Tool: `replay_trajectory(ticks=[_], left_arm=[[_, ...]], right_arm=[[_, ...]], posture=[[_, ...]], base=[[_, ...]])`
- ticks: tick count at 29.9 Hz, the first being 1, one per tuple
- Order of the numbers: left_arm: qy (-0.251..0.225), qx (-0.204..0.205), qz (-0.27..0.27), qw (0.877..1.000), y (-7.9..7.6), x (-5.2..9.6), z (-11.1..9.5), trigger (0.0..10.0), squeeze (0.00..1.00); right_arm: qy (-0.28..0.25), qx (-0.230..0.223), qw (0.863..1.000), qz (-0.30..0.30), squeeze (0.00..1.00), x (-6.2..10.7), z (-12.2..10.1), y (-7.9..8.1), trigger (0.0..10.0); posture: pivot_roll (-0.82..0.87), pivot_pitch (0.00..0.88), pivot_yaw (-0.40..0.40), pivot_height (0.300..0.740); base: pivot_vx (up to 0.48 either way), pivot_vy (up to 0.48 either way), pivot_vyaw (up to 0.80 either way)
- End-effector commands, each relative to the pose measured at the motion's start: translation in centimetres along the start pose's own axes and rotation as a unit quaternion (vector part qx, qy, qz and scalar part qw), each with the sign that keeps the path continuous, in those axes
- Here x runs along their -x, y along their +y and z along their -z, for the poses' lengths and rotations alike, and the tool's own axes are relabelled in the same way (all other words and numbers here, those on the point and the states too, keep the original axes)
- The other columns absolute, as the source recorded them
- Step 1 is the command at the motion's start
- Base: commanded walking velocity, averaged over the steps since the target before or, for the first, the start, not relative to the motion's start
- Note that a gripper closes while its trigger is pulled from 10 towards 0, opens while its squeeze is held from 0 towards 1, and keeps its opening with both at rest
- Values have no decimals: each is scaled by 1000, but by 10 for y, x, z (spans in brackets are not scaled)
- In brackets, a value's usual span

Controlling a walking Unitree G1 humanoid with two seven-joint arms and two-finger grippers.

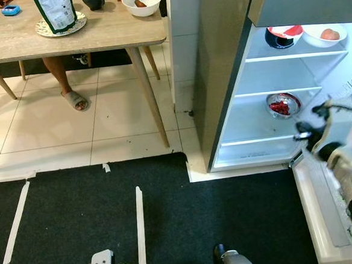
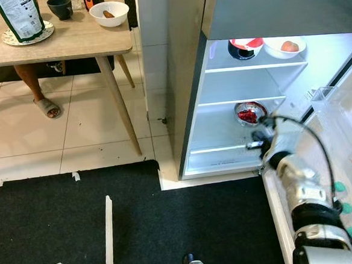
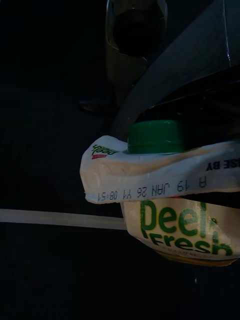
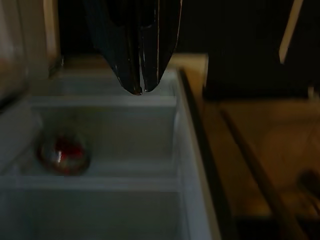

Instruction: Restocking fridge

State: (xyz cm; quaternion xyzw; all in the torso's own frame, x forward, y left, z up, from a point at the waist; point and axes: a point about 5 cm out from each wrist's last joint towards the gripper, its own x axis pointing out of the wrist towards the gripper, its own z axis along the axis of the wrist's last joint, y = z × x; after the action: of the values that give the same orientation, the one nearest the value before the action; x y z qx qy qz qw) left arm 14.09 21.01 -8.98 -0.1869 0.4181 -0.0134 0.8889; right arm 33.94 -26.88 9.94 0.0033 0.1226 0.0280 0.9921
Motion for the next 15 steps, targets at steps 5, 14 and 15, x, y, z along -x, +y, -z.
replay_trajectory(ticks=[5, 14, 15], left_arm=[[44, 14, 14, 999, -11, 0, 22, 10000, 0], [39, 10, 8, 999, -9, -1, 17, 10000, 0], [39, 10, 8, 999, -9, -1, 17, 10000, 0]], right_arm=[[173, -37, 983, 37, 0, 42, 109, 3, 10000], [313, -68, 945, 70, 0, 106, 191, 11, 10000], [313, -68, 945, 70, 0, 106, 191, 11, 10000]], posture=[[-70, 189, -59, 740], [-50, 158, -58, 740], [-50, 158, -58, 740]], base=[[0, 0, -781], [0, 0, -783], [0, 0, -781]])
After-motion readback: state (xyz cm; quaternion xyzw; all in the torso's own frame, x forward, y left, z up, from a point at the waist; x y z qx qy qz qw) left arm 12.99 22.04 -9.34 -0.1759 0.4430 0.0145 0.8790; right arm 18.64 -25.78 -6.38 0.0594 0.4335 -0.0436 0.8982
